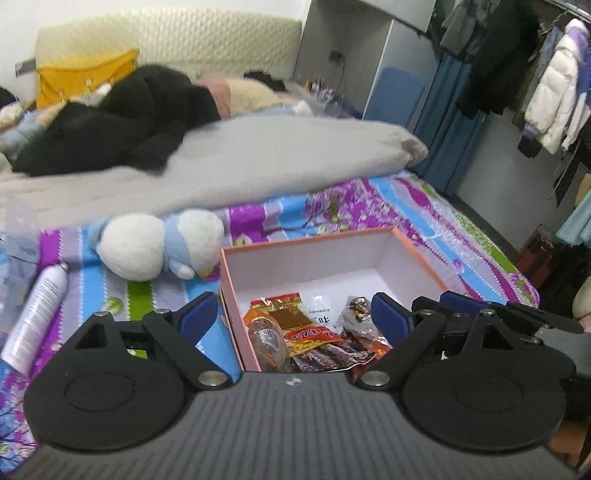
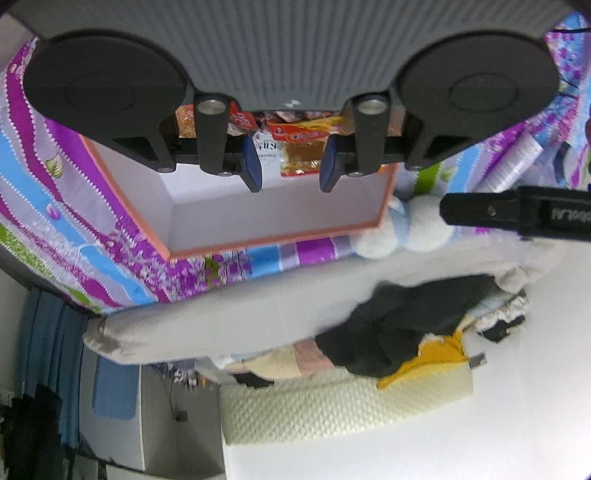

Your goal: Organize snacks

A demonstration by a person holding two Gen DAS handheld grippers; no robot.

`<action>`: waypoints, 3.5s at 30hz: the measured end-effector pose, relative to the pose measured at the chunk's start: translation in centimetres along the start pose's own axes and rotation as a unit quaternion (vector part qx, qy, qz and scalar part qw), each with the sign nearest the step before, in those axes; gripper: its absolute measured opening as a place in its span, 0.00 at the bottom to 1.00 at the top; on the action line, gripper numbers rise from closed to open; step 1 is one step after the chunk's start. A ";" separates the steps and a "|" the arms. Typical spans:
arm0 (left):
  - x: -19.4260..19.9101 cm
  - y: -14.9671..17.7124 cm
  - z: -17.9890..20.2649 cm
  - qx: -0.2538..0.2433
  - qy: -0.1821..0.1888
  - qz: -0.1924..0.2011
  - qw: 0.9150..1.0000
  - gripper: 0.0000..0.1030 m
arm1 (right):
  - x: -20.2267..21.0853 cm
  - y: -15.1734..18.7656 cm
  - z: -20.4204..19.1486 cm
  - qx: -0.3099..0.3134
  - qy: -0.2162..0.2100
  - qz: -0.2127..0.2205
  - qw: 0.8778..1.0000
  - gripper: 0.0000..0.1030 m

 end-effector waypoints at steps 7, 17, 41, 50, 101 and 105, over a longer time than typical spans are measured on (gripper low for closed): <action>7.1 0.8 0.9 0.000 -0.013 0.031 0.999 0.91 | 6.2 -0.3 -1.7 0.010 -0.010 0.037 0.999 0.36; 14.5 4.4 1.8 -0.008 -0.022 0.047 0.999 0.98 | 11.8 2.3 -2.7 0.001 -0.015 0.060 0.998 0.37; 18.0 10.6 1.0 0.002 -0.049 0.024 0.999 0.99 | 15.4 7.8 -3.2 -0.012 -0.009 0.054 0.998 0.92; 17.6 10.6 0.8 0.002 -0.056 0.022 0.998 0.99 | 15.0 8.2 -2.5 -0.026 0.008 0.053 0.998 0.92; 17.0 9.9 1.6 -0.001 -0.045 0.022 0.999 0.99 | 15.2 7.8 -1.8 -0.043 0.014 0.058 0.997 0.92; 17.0 9.9 1.6 -0.001 -0.047 0.022 0.999 0.99 | 15.2 7.8 -1.8 -0.045 0.014 0.057 0.997 0.92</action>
Point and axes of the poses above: each gripper's, at about its wrist camera, not at the fingertips, and x roughly against the way its jaws point, z to its right, y to its underside, the point moved 4 cm from there along -x, roughly the way its jaws point, and after that the axes turned 12 degrees about -x, right-handed, at the moved point
